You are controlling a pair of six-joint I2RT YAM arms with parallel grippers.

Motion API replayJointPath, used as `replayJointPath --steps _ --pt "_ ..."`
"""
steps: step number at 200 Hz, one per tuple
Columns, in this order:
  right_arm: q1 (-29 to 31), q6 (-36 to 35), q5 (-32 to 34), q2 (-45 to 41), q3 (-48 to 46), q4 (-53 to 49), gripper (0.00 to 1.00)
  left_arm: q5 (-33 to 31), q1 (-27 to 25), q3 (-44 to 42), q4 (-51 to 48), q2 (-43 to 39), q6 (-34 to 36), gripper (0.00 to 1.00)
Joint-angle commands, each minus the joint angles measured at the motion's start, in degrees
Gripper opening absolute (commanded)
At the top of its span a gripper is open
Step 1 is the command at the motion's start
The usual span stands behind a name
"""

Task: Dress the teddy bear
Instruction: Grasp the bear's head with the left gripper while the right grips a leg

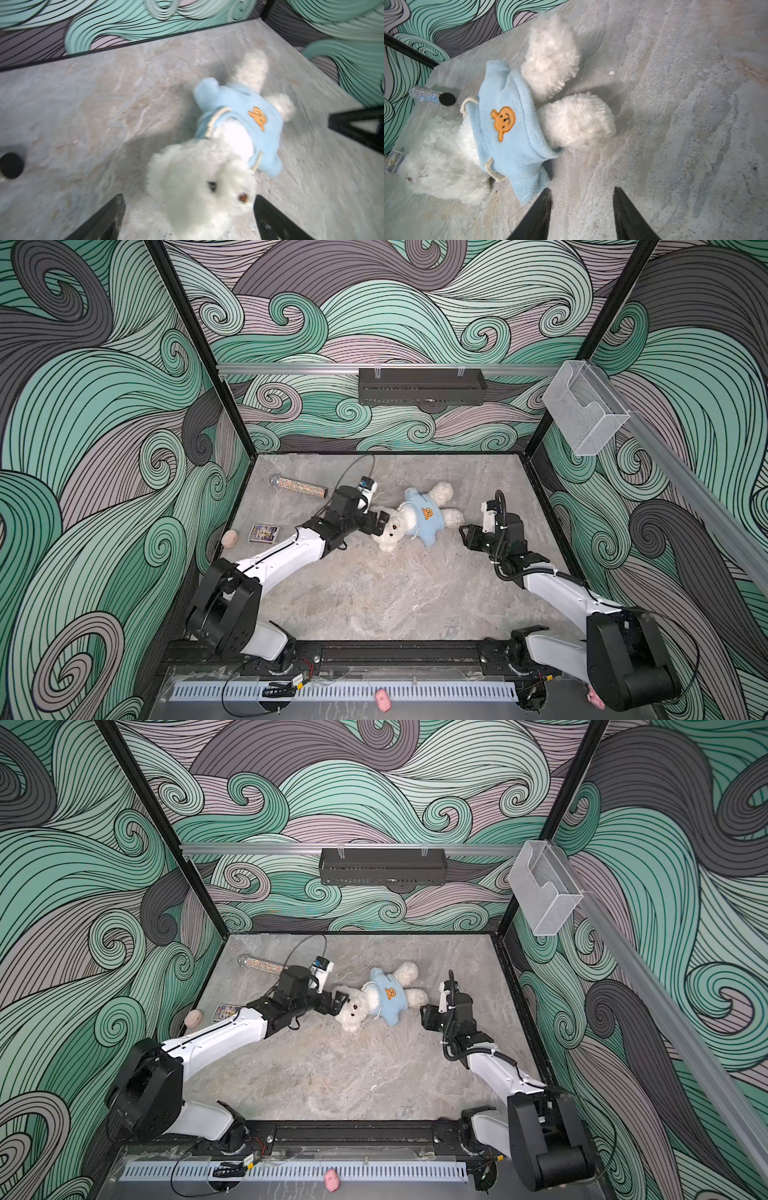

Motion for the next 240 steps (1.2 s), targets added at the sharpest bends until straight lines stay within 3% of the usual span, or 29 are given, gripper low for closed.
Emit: replayJointPath --steps 1,28,58,79,99,122,161,197,240 --pt "-1.6 0.7 -0.1 1.3 0.6 0.5 0.54 -3.0 -4.1 0.8 5.4 2.4 11.9 0.97" --pt "-2.2 -0.1 -0.8 6.9 4.9 1.4 0.56 -4.5 -5.7 7.8 -3.6 7.3 6.9 0.95" --pt "-2.4 -0.2 -4.2 19.6 12.8 3.7 0.54 -10.4 -8.0 8.0 -5.9 8.6 3.6 0.95" --pt "-2.5 0.1 -9.9 27.5 17.8 2.5 0.48 -17.2 -8.0 7.1 -8.7 7.8 -2.9 0.95" --pt "-1.9 1.8 -14.3 29.9 17.7 3.8 0.38 -21.4 -7.5 4.8 -9.1 5.8 -4.9 0.95" --pt "-0.1 4.0 -17.7 28.8 14.1 4.2 0.23 -21.2 -5.3 3.8 -11.0 2.5 -8.2 0.95" --pt "11.5 9.9 -20.2 23.3 6.7 7.4 0.19 -19.6 -1.9 3.1 -13.7 -3.8 -11.7 0.95" --pt "24.0 8.8 -19.2 15.7 4.2 10.3 0.25 -18.8 -1.7 2.1 -17.5 -8.6 -15.6 0.94" --pt "26.1 -6.4 -7.5 7.1 7.3 5.7 0.45 -11.3 -2.7 -4.8 -16.1 -13.5 -23.8 0.94"
